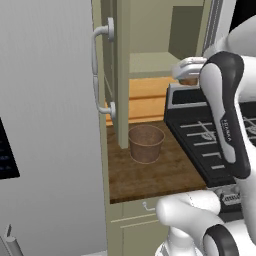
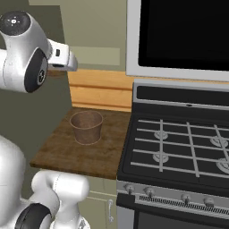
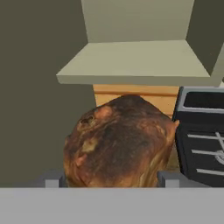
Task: Open the cabinet, pick up the bread from the cabinet and place it in the basket. Then move the basket to the dining counter.
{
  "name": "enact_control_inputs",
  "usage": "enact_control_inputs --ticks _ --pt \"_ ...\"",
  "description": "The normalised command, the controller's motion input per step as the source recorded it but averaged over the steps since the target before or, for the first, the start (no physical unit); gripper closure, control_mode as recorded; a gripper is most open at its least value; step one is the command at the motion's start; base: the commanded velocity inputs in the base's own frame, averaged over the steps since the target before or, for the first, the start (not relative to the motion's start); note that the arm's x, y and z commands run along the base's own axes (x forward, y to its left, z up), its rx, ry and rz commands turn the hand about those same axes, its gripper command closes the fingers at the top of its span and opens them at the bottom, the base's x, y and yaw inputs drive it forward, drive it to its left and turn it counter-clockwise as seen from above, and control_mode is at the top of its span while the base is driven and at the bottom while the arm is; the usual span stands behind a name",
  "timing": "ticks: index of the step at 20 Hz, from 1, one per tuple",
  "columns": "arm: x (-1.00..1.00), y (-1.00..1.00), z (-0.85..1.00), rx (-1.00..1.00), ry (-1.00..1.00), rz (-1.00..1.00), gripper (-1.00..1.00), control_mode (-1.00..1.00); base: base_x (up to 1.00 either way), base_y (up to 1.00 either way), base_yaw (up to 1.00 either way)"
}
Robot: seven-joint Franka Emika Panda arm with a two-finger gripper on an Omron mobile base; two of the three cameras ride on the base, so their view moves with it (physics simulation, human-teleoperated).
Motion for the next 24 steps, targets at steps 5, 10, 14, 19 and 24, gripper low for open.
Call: enact_control_inputs --ticks 5,10,14,19,24 --pt "-0.88 -0.07 -0.82 0.03 0.17 -0.01 1.00 -1.00 0.00 0.00 0.00" --pt "-0.30 -0.02 -1.00 0.12 0.30 -0.02 1.00 -1.00 0.00 0.00 0.00" --pt "0.27 0.00 -0.74 0.08 0.17 -0.02 1.00 -1.00 0.00 0.00 0.00" --pt "0.77 0.05 -0.49 0.03 0.17 0.00 1.00 -1.00 0.00 0.00 0.00" --pt "0.65 0.01 -0.29 0.00 0.04 0.00 1.00 -1.00 0.00 0.00 0.00"
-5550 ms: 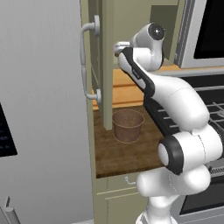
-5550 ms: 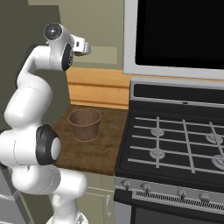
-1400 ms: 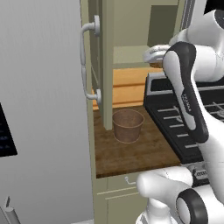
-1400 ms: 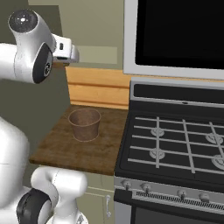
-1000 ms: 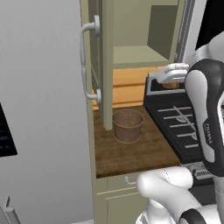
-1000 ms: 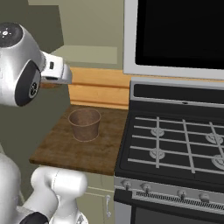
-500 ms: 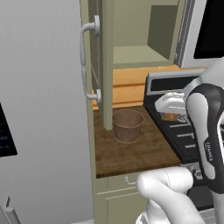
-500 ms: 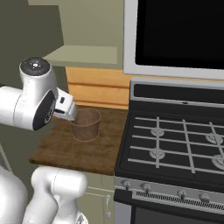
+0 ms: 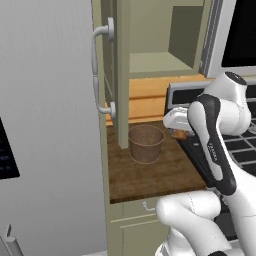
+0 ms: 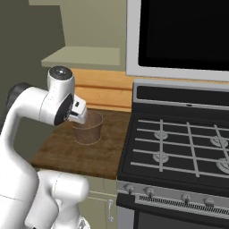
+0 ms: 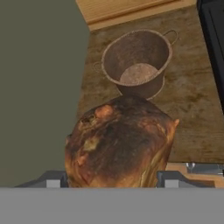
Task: Open the cabinet, pick up the bread from the cabinet and place it in the basket. Then move the basket to the dining counter.
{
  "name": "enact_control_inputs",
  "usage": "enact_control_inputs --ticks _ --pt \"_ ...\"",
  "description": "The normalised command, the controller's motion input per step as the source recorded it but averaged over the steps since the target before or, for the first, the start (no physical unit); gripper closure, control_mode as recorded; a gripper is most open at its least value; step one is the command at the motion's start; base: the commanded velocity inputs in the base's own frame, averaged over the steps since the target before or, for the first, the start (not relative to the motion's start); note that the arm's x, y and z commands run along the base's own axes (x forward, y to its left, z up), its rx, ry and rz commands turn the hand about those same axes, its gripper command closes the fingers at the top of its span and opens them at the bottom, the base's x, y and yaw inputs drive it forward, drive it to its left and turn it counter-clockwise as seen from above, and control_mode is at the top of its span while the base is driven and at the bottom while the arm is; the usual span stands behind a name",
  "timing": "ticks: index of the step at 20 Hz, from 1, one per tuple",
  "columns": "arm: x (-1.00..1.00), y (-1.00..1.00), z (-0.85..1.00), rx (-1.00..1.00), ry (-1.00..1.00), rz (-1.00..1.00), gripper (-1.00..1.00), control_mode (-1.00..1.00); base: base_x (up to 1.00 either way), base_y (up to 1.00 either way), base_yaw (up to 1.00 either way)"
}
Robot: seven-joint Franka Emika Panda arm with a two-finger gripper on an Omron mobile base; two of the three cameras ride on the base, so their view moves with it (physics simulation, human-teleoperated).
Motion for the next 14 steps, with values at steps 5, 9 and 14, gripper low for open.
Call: enact_control_inputs --ticks 5,9,14 --pt "0.33 0.00 -0.36 0.00 0.00 0.00 1.00 -1.00 0.00 0.00 0.00" --pt "0.17 0.00 -0.20 -0.03 -0.01 0.00 1.00 -1.00 0.00 0.00 0.00" --pt "0.26 0.00 -0.06 -0.01 0.00 0.00 1.00 -1.00 0.00 0.00 0.00"
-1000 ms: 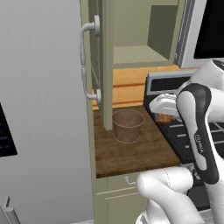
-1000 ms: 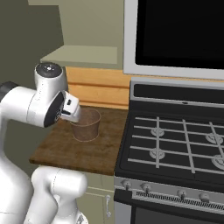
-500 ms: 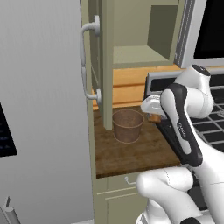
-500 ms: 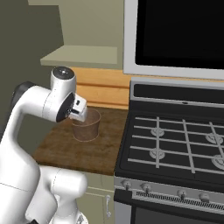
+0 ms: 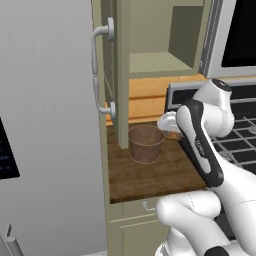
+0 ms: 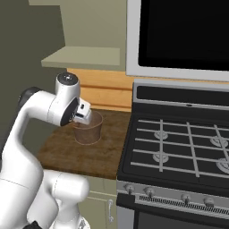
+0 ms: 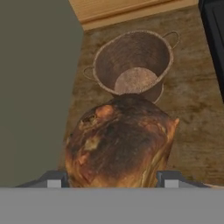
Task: Open the cabinet, pick up the bread from the cabinet and place it in the basket. Then move the basket to the dining counter.
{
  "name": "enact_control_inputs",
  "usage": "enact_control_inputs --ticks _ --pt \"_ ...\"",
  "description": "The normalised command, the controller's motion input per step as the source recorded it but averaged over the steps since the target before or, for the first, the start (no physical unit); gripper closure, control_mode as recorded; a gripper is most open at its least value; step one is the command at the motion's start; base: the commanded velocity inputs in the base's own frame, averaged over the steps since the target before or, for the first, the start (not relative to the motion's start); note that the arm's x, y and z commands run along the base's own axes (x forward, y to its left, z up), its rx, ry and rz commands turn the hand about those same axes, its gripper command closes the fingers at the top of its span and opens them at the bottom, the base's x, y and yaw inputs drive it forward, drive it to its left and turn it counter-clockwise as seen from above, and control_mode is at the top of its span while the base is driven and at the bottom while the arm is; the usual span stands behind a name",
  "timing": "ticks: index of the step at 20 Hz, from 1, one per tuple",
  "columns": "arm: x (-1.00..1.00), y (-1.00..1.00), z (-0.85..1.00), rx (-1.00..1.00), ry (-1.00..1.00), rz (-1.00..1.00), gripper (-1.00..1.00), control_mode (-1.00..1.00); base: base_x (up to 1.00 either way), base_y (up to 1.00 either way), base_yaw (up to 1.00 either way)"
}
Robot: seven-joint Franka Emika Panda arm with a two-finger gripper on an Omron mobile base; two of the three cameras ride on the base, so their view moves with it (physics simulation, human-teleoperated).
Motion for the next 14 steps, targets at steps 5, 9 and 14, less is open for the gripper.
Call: enact_control_inputs --ticks 5,9,14 --pt "0.21 0.01 -0.02 -0.01 0.00 0.00 1.00 -1.00 0.00 0.00 0.00" --pt "0.41 0.09 -0.34 -0.02 0.00 0.00 1.00 -1.00 0.00 0.00 0.00" --pt "0.47 0.14 -0.45 -0.03 0.00 0.00 1.00 -1.00 0.00 0.00 0.00"
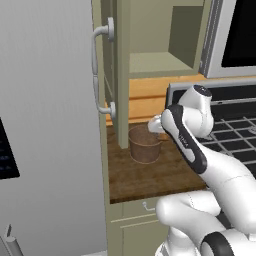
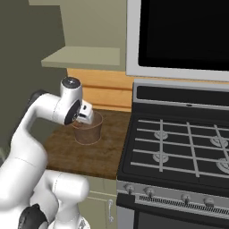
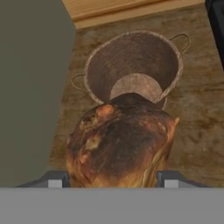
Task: Open the cabinet, pick up the bread from the cabinet and place it in the basket. Then move the basket to the dining counter.
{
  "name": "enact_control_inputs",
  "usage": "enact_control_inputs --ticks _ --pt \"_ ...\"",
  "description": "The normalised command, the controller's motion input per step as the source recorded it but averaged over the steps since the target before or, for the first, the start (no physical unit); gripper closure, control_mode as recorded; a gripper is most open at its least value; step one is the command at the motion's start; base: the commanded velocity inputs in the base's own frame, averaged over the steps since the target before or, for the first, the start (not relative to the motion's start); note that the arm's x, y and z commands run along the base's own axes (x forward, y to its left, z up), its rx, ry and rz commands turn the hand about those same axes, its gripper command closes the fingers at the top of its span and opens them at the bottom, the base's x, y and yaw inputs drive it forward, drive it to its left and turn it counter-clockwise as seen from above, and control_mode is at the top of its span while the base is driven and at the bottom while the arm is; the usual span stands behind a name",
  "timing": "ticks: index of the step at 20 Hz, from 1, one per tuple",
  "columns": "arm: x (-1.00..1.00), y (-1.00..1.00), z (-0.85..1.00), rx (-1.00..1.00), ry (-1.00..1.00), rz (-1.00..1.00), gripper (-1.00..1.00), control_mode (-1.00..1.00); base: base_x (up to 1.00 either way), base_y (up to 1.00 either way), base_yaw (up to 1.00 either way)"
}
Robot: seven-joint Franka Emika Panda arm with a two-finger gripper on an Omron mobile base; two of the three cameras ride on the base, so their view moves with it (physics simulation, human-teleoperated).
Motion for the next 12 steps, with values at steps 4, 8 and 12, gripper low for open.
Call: enact_control_inputs --ticks 4,8,12 --pt "0.49 0.03 -0.27 -0.02 0.00 0.00 1.00 -1.00 0.00 0.00 0.00" --pt "0.55 0.00 -0.24 -0.03 0.00 0.00 1.00 -1.00 0.00 0.00 0.00" --pt "0.70 0.00 -0.22 -0.05 0.02 0.00 1.00 -1.00 0.00 0.00 0.00"
